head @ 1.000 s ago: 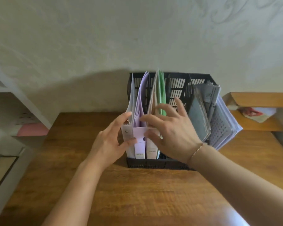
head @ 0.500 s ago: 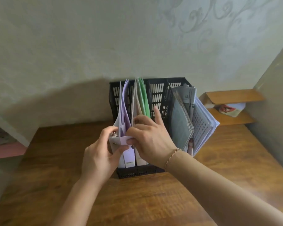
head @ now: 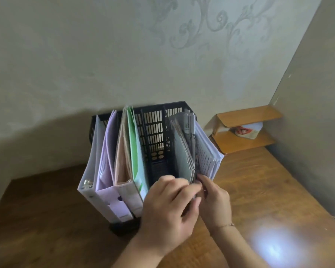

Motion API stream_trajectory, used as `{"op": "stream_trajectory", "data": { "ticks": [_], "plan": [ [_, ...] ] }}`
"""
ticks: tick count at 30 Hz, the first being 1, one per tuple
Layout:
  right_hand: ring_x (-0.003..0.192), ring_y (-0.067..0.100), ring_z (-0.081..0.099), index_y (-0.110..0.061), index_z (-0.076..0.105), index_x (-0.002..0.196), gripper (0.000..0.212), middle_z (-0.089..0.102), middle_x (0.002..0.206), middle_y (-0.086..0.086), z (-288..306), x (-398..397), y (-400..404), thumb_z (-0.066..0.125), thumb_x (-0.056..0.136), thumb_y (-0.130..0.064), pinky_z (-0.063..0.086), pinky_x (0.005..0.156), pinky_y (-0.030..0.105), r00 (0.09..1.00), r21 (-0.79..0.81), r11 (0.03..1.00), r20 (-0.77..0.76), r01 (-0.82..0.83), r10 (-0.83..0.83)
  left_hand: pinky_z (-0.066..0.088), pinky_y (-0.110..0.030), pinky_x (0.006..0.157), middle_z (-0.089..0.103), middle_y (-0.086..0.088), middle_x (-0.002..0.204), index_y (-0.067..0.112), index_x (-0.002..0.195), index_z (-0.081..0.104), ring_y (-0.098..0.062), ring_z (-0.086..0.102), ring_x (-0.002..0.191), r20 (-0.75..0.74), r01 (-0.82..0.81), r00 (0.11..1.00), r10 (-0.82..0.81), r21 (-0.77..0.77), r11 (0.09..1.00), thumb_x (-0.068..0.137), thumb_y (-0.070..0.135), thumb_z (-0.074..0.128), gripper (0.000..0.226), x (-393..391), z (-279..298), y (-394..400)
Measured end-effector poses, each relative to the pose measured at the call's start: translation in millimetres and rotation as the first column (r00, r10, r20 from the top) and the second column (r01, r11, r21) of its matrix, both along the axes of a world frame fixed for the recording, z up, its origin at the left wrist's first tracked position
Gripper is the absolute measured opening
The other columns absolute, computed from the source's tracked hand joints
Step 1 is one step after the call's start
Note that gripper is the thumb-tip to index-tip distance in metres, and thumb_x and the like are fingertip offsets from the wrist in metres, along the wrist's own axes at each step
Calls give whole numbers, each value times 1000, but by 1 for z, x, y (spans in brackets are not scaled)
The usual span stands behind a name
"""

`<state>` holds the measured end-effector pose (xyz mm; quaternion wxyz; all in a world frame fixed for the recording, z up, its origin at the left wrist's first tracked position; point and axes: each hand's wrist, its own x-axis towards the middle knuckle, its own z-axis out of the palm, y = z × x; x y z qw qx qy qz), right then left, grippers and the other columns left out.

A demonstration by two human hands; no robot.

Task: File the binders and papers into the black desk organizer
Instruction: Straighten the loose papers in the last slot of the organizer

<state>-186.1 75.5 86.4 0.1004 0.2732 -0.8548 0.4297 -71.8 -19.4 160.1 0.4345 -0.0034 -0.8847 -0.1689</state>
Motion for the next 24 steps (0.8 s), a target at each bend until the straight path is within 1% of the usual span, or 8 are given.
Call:
{"op": "stream_trajectory", "data": {
  "ticks": [3,5,7,11,13,18,22,24],
  "plan": [
    [52,28,60,-16,64,84,8,67,66,4,-4,-9,-16,65,78,-10,42,43,32,1000,42,999,19,-18,17,53,-37,79,58,2,105,21,119,57,-20,55,96,215,-176,966,146,126,976,83,31,69,39,-46,-4,-1],
    [42,32,54,-14,58,73,6,61,55,6,-3,-12,-22,63,76,-14,33,37,29,999,61,998,6,31,-32,54,-34,77,55,3,107,23,122,53,-19,55,98,278,-235,942,190,137,962,83,35,68,44,-62,-4,-9],
    [36,29,51,-16,59,69,10,58,49,3,0,-12,-25,59,76,-23,30,36,26,998,126,990,-47,56,-51,54,-34,75,55,2,106,21,118,57,-19,56,97,293,-270,930,221,137,953,82,30,70,40,-71,-3,-18],
    [31,24,49,-21,61,62,21,55,42,-1,-1,-11,-27,79,68,-29,30,34,21,995,296,952,-83,74,-51,53,-29,73,51,3,104,18,104,66,-13,56,90,277,-324,927,254,244,914,80,24,73,26,-78,-5,-30],
    [29,24,48,-21,60,59,24,52,39,-2,-3,-12,-29,83,64,-27,27,35,20,996,335,939,-70,74,-53,50,-23,72,50,3,103,19,100,67,-11,55,88,284,-341,922,264,269,901,79,26,75,24,-81,-5,-31],
    [30,25,48,-18,58,63,24,52,40,1,-9,-15,-27,82,66,-20,23,35,20,997,286,958,-73,27,-6,34,0,79,49,2,104,17,99,67,5,43,88,291,-351,920,262,316,881,78,26,77,25,-82,-7,-34],
    [31,26,49,-16,55,61,27,54,41,2,-10,-20,-23,80,70,-20,24,35,22,995,269,962,-67,-50,70,28,5,83,49,0,109,19,105,66,8,42,92,336,-355,913,231,378,855,77,24,78,31,-73,-5,-32],
    [31,27,48,-15,53,59,29,53,41,1,-9,-24,-21,79,72,-20,23,35,20,991,276,958,-80,-80,106,28,6,80,47,4,113,21,112,64,10,45,91,389,-337,901,192,348,875,76,26,78,38,-65,-1,-32]
  ]
}}
